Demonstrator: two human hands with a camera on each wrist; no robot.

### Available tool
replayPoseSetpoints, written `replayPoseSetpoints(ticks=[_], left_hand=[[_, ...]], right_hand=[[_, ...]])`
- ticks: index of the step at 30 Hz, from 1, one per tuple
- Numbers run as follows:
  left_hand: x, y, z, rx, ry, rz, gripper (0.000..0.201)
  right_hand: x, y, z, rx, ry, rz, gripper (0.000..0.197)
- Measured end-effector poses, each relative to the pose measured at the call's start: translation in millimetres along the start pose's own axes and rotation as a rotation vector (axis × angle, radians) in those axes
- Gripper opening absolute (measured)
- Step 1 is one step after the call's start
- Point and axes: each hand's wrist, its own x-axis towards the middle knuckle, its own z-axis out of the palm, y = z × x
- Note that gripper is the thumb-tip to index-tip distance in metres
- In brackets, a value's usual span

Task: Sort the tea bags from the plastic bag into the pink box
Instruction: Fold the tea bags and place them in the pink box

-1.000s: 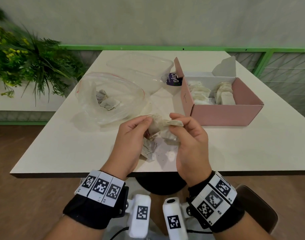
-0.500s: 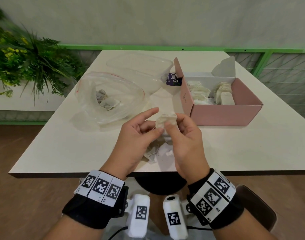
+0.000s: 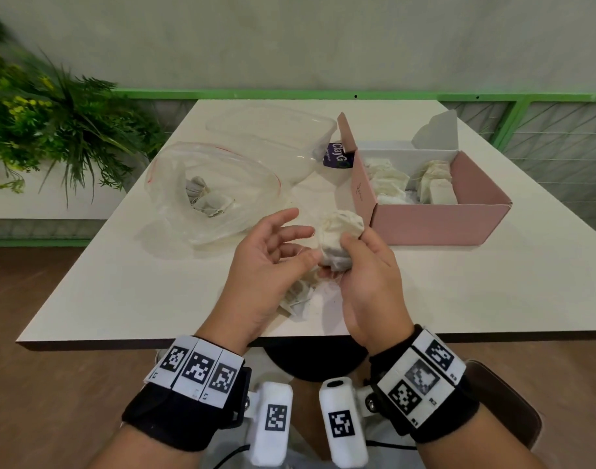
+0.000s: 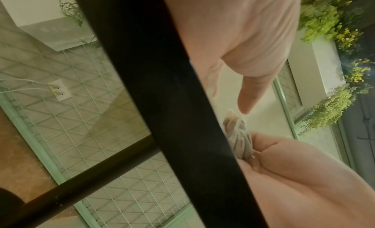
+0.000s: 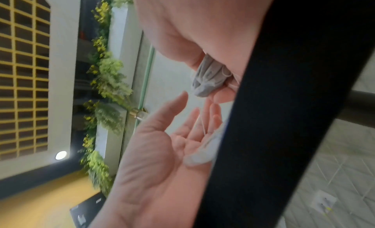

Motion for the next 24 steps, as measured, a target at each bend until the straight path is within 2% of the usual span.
replayPoseSetpoints(ticks=[5,10,16,18,21,24], left_hand=[[-1.2,-4.0,0.4,0.063,-0.063,-0.002,0.037],[-4.3,1.2,4.0,0.075,-0.125,0.024,0.034],[-3.5,1.2,6.0,0.098,-0.088,0.026,0.041],[-4.9,2.0,5.8,0.078,-0.082,0.02,0.037],[-6.0,3.0,4.6,0.016,-0.051,-0.026,0.021],[-4.5,2.2,4.5,0.061,-0.038,-0.021,0.017]], right_hand=[[3.9,-0.8,-0.7,0.089,0.016,0.026,0.027],[0.9,2.3,0.9,-0.016,-0.033,-0.02,0.024],[-1.5,1.1,4.5,0.001,-0.093,0.007,0.02],[-1.1,1.4,3.1,0.007,-0.108,0.008,0.022],[-1.1,0.5,0.6,-0.022,-0.105,0.008,0.024],[-2.9,-2.2,1.8,-0.021,-0.119,0.022,0.022]])
